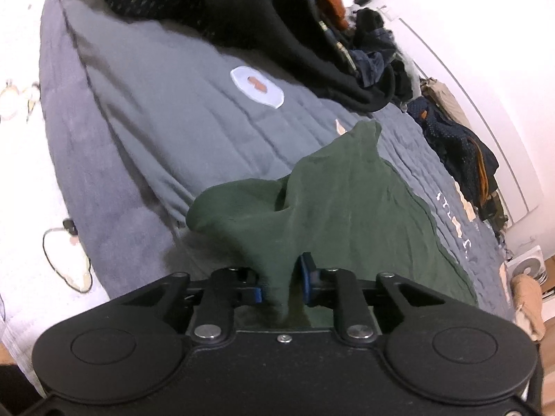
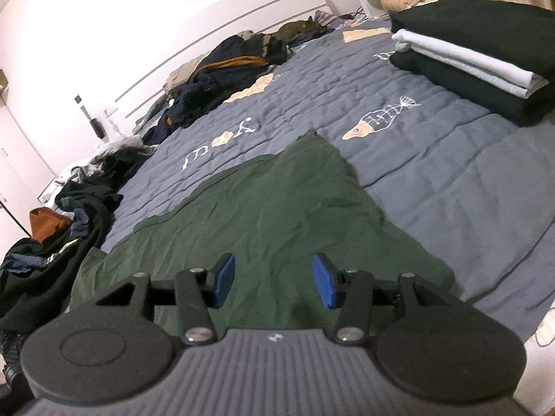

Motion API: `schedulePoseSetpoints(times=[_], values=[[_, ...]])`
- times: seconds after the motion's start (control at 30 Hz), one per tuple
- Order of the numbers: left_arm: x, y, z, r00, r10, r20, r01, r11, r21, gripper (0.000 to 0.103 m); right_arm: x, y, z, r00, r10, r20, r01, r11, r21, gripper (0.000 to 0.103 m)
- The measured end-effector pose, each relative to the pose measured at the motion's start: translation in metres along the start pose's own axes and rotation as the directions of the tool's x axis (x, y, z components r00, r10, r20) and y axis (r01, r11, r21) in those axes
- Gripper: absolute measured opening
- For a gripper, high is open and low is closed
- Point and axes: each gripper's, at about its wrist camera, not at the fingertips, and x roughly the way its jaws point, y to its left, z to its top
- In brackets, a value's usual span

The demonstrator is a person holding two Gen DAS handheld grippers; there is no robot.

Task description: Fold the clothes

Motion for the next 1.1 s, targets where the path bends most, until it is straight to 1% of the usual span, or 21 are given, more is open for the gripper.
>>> schedulePoseSetpoints(times=[0.1,0.27,0.37,0.43,0.63,0.67,0.7,0.73,0.8,0.9,0.93,0.97,1.03,1.1], values=[[-0.004,-0.007,-0.001,0.999,0.002,0.037,-0.004,1.0,0.029,0.014,0.001,0.001,0.0,1.0,0.008,-0.012,-0.008,1.0,0.006,0.049],[-0.012,-0.018,-0.005,0.996,0.014,0.088,-0.02,0.997,0.073,0.014,0.003,-0.001,0.002,1.0,0.017,-0.023,-0.017,1.0,0.02,0.049],[-0.018,-0.024,-0.009,0.994,0.021,0.108,-0.03,0.996,0.088,0.014,0.005,-0.005,0.005,0.999,0.017,-0.029,-0.016,0.999,0.033,0.05],[-0.024,-0.029,-0.013,0.994,0.02,0.109,-0.033,0.993,0.117,0.014,0.006,-0.01,0.008,0.999,0.019,-0.035,-0.017,0.999,0.049,0.05],[-0.036,-0.048,-0.028,0.989,-0.023,0.143,-0.01,0.974,0.228,0.014,0.007,-0.024,0.015,0.999,0.033,-0.042,-0.029,0.994,0.101,0.05],[-0.036,-0.053,-0.03,0.988,-0.024,0.152,-0.016,0.967,0.256,0.013,0.007,-0.025,0.015,0.998,0.038,-0.043,-0.033,0.993,0.111,0.05],[-0.035,-0.057,-0.032,0.987,-0.025,0.161,-0.022,0.958,0.286,0.009,0.007,-0.026,0.016,0.998,0.043,-0.044,-0.038,0.992,0.117,0.05],[-0.034,-0.061,-0.033,0.985,-0.023,0.173,-0.033,0.95,0.311,0.009,0.006,-0.027,0.016,0.998,0.048,-0.044,-0.043,0.992,0.123,0.05],[-0.029,-0.064,-0.034,0.984,-0.002,0.176,-0.056,0.944,0.324,0.009,0.004,-0.027,0.017,0.998,0.056,-0.042,-0.05,0.991,0.124,0.05],[-0.02,-0.061,-0.033,0.985,0.039,0.171,-0.09,0.949,0.302,0.01,0.002,-0.029,0.019,0.997,0.072,-0.04,-0.066,0.989,0.136,0.05],[-0.018,-0.058,-0.031,0.986,0.046,0.162,-0.089,0.959,0.271,0.013,0.001,-0.029,0.02,0.996,0.076,-0.04,-0.07,0.988,0.139,0.05],[-0.017,-0.054,-0.028,0.987,0.051,0.152,-0.086,0.969,0.233,0.015,0.0,-0.03,0.02,0.996,0.078,-0.041,-0.071,0.988,0.14,0.05],[-0.013,-0.044,-0.021,0.992,0.05,0.117,-0.067,0.987,0.143,0.027,0.0,-0.032,0.021,0.996,0.079,-0.044,-0.072,0.987,0.144,0.05],[-0.009,-0.031,-0.016,0.994,0.057,0.09,-0.061,0.997,0.042,0.027,0.0,-0.035,0.022,0.996,0.078,-0.047,-0.07,0.985,0.155,0.05]])
